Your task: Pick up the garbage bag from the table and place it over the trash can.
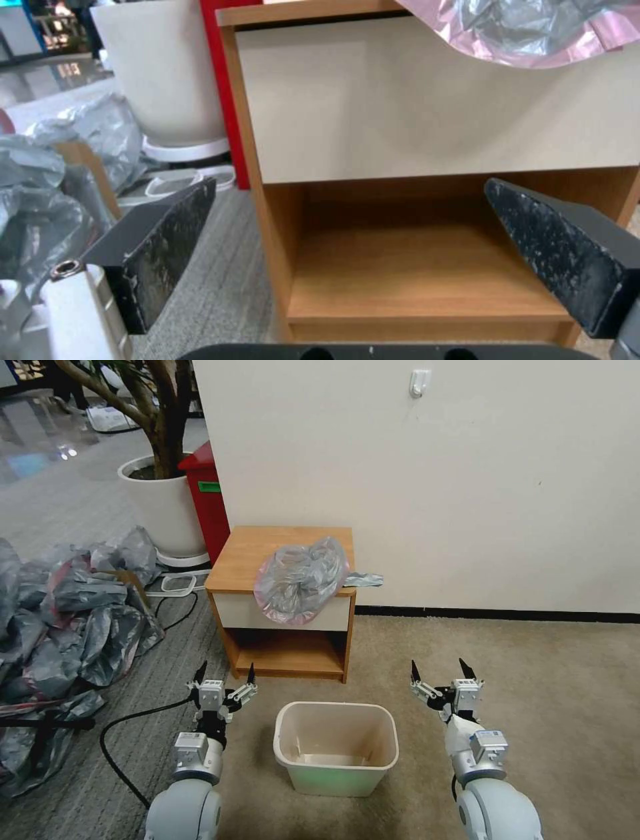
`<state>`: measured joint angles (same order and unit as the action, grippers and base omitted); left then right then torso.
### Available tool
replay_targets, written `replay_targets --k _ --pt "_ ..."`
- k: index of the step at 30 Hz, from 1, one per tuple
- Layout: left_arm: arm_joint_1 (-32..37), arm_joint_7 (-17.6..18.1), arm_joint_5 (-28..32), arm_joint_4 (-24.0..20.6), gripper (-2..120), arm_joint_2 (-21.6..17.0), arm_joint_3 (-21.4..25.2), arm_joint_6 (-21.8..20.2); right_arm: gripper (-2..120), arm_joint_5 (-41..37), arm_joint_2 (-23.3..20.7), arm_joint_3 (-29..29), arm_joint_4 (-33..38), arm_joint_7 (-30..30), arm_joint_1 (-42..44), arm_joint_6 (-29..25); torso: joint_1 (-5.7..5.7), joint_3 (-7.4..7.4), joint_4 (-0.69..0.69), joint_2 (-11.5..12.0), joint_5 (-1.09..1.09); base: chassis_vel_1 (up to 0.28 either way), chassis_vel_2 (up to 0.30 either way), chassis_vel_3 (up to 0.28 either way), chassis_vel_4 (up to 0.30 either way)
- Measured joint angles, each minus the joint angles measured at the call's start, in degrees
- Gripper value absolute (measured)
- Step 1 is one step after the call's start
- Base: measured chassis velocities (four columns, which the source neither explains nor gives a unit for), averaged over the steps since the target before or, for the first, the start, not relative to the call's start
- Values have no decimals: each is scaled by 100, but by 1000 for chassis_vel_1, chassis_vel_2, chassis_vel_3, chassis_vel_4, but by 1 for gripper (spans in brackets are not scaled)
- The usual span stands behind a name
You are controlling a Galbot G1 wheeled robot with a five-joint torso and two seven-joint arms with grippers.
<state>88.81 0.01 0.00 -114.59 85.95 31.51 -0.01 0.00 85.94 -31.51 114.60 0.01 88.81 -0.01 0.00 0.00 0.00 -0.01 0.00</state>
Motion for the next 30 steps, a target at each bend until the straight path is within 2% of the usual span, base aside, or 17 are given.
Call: replay_targets --k 30 --pt "0 0 0 0 100 0 0 0 100 0 0 0 0 0 0 0 0 0 0 0 0 0 0 0 0"
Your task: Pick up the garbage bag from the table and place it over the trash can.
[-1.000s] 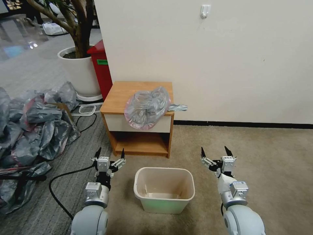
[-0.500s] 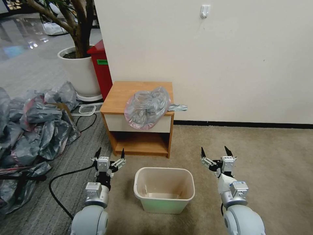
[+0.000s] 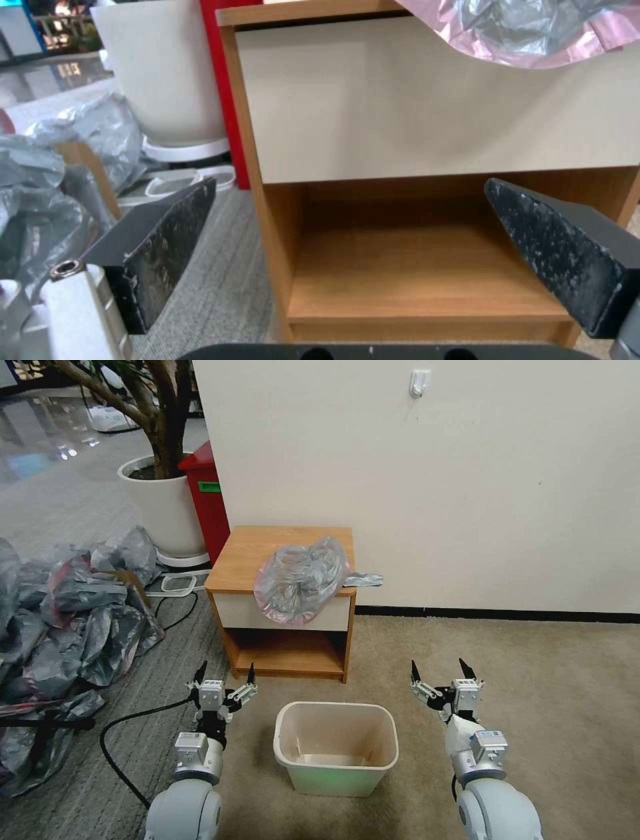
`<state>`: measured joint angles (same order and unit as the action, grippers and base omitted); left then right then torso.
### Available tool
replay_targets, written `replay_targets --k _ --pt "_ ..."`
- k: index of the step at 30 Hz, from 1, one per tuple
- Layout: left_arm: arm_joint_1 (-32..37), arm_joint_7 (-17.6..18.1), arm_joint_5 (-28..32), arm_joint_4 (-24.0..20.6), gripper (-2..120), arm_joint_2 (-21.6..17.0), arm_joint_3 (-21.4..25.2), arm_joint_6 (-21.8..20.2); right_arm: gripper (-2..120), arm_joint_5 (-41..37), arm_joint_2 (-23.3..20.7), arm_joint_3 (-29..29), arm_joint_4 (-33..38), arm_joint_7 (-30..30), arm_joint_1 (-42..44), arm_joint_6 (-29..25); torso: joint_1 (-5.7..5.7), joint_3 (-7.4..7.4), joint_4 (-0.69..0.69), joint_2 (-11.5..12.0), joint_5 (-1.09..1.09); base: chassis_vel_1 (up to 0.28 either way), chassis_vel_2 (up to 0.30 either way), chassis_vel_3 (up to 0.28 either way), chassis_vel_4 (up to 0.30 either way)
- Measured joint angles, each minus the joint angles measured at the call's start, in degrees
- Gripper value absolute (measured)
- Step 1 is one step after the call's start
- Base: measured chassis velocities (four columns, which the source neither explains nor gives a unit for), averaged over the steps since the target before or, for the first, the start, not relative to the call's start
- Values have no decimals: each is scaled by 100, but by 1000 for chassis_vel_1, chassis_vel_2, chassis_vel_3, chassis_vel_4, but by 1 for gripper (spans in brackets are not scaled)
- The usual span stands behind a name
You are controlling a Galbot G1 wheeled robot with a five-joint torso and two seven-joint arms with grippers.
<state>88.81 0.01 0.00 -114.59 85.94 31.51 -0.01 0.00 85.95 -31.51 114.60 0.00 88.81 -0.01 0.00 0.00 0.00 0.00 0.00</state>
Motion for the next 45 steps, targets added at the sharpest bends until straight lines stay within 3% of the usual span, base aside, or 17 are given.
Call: replay_targets --k 16,25,29,31,33,36,42,45 --pt "18 0 13 -46 100 -7 11 -22 100 -23 -1 -14 44 6 7 36 0 0 0 0 0 0 0 0 0" --pt "539 261 539 -1138 100 -249 369 -782 100 -658 -41 -463 1272 278 251 971 0 0 0 0 -1 0 0 0 0" --pt "931 465 935 -1953 100 -429 638 -1354 100 -1126 -74 -793 2174 478 437 1662 0 0 0 0 0 0 0 0 0" --pt "972 485 978 -2040 100 -447 666 -1415 100 -1204 -83 -829 2294 516 462 1757 0 0 -1 1 0 0 0 0 0" --pt "1194 598 1205 -2502 100 -551 818 -1743 100 -1545 -167 -633 2461 673 630 1994 0 0 -1 1 1 0 0 0 0" --pt "1361 685 1373 -2826 100 -630 937 -1988 100 -1593 -207 -499 2461 700 656 2000 0 0 0 0 0 0 0 0 0" --pt "1577 798 1593 -2919 100 -732 1083 -2309 100 -1869 -267 -316 2342 741 607 1818 0 0 0 1 -1 0 0 0 0" --pt "1582 800 1598 -2919 100 -734 1085 -2315 100 -2458 -296 -249 2222 826 466 1726 0 0 -1 0 -1 0 0 0 0"
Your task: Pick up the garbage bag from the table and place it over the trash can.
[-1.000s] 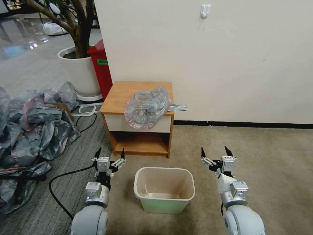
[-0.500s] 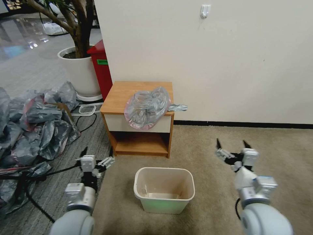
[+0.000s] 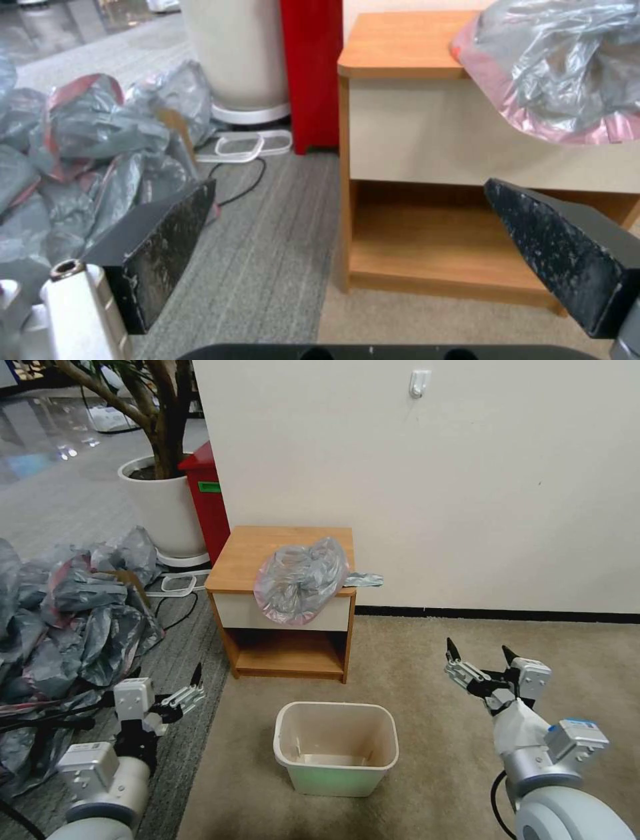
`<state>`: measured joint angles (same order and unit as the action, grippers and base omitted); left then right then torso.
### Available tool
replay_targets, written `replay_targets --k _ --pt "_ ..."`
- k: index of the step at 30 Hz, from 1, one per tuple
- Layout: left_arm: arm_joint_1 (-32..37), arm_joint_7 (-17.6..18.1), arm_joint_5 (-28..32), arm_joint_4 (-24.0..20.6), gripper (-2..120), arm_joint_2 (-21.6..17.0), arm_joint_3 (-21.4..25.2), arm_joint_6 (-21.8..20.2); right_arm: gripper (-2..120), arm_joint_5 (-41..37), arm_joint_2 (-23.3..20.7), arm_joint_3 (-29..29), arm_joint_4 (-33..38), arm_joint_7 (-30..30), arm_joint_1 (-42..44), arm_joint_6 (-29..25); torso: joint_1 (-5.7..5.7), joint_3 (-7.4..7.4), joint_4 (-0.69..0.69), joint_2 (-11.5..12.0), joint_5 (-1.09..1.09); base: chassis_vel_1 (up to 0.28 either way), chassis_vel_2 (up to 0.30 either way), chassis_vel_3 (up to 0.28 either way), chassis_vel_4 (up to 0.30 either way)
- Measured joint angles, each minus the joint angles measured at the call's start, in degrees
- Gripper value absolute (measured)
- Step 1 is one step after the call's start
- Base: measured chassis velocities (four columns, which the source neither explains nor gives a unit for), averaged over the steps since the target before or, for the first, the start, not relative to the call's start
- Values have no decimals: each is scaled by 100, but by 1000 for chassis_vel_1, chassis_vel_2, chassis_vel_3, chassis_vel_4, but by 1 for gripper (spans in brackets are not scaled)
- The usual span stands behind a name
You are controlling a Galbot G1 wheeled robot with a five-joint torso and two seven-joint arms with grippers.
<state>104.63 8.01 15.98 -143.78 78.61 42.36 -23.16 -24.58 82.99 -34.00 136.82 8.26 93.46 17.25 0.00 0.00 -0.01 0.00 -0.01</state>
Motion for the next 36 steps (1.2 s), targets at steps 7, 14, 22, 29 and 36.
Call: replay_targets --k 7,14,22,29,36 --pt "243 29 555 14 100 -321 174 151 100 -2701 101 384 -842 503 -1076 -152 0 0 1 0 1 0 0 0 0" --pt "255 31 589 30 100 -345 182 182 100 -4526 463 634 -2040 937 -2476 -414 0 -1 2 0 -1 0 0 0 0" --pt "472 35 784 43 100 -295 376 318 100 -5737 773 725 -3161 1404 -3585 -566 0 -1 2 0 0 0 0 0 0" --pt "506 20 785 47 100 -246 399 353 100 -5649 850 817 -3759 1372 -4058 -580 0 -1 1 0 0 0 0 0 0" --pt "515 -36 772 50 100 -203 422 372 100 -5433 913 900 -4349 1278 -4435 -608 0 -1 2 0 0 0 0 0 0"
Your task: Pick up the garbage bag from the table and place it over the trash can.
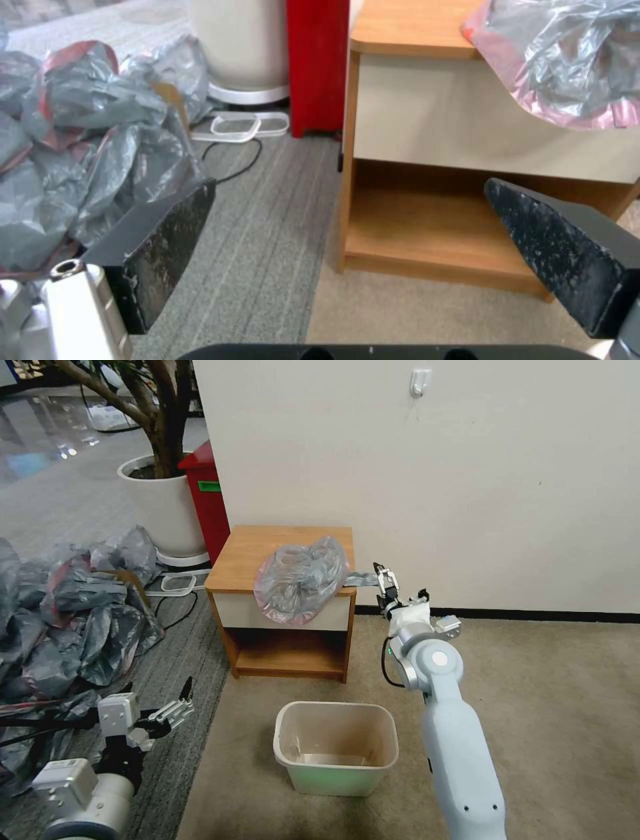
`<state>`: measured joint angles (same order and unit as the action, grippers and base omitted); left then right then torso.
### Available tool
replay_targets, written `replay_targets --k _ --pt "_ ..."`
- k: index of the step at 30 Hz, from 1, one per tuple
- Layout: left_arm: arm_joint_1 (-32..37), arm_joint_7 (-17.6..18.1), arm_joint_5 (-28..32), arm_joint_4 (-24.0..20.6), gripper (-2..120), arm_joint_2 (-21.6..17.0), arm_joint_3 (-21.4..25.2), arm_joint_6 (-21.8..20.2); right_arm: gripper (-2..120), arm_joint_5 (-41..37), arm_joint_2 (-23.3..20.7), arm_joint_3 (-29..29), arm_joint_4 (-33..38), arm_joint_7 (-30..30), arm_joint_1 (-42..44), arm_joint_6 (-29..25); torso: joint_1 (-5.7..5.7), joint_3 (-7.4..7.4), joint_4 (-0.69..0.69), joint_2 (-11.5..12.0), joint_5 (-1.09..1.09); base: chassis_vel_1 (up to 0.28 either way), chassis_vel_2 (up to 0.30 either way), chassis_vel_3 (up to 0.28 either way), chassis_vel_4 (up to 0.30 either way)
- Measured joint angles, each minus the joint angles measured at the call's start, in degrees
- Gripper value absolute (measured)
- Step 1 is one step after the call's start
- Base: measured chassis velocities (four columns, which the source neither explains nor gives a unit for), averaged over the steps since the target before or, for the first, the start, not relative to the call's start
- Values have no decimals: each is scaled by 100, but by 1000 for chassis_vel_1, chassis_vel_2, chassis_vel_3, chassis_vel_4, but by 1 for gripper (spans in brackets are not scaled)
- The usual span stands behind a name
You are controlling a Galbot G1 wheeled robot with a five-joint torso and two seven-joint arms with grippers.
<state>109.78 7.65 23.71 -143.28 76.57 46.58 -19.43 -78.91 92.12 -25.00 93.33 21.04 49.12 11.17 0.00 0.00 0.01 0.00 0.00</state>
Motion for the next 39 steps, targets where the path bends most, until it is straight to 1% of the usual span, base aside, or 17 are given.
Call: replay_targets --k 2,5,7,8,9,10,11,14,15,16,20,22,24,28,34,38,39 --pt "1 -8 2 1 100 1 7 0 99 67 0 6 -72 -28 -29 -15 0 0 -1 0 0 0 0 0 0" --pt "-6 -55 5 2 100 1 32 0 85 223 0 20 -294 -86 -122 -86 0 0 -1 0 0 0 0 0 0" --pt "-9 -67 5 2 100 1 38 0 83 235 0 23 -319 -90 -136 -90 0 0 -1 0 0 0 0 0 0" --pt "-11 -77 5 3 100 2 42 1 76 245 1 26 -344 -93 -151 -94 0 0 -1 0 0 0 0 0 0" --pt "-12 -81 5 2 100 1 43 0 75 249 1 28 -353 -94 -159 -95 0 0 -1 0 0 0 0 0 0" --pt "-13 -83 5 3 100 1 44 1 66 255 1 34 -362 -95 -179 -96 0 0 -1 0 0 0 0 0 0" --pt "-13 -83 5 3 100 1 44 1 66 255 1 34 -362 -95 -179 -96 0 0 -1 0 0 0 0 0 0" --pt "-13 -86 5 4 100 7 45 0 54 257 2 41 -355 -96 -200 -96 0 0 -1 0 0 0 0 0 0" --pt "-13 -88 5 3 100 13 45 0 48 257 2 44 -325 -91 -204 -96 0 0 -1 0 0 0 0 0 0" --pt "-13 -88 5 3 100 13 45 0 48 257 2 44 -325 -91 -204 -96 0 0 -1 0 0 0 0 0 0" --pt "-14 -91 5 4 100 23 45 0 37 252 7 57 -253 -68 -203 -96 0 0 -1 0 0 0 0 0 0" --pt "-16 -92 4 4 100 37 44 -2 24 239 10 108 -109 16 -164 -100 0 0 0 0 0 0 0 0 0" --pt "-17 -92 3 4 100 40 42 -3 21 222 10 128 -39 51 -142 -105 0 0 -1 0 0 0 0 0 0" --pt "-36 -95 -17 4 100 67 -7 -13 1 166 -69 298 380 242 30 -156 0 0 0 0 0 0 0 0 0" --pt "-48 -98 -86 4 100 71 -72 -14 0 58 -299 479 860 572 261 -239 0 0 -1 0 0 0 0 0 0" --pt "-75 -100 -118 4 100 38 -151 -22 0 -291 -759 810 1724 967 815 -309 0 1 -1 0 1 0 0 0 0" --pt "-75 -100 -118 4 100 38 -151 -22 0 -291 -759 810 1724 967 815 -309 0 1 -1 0 1 0 0 0 0"
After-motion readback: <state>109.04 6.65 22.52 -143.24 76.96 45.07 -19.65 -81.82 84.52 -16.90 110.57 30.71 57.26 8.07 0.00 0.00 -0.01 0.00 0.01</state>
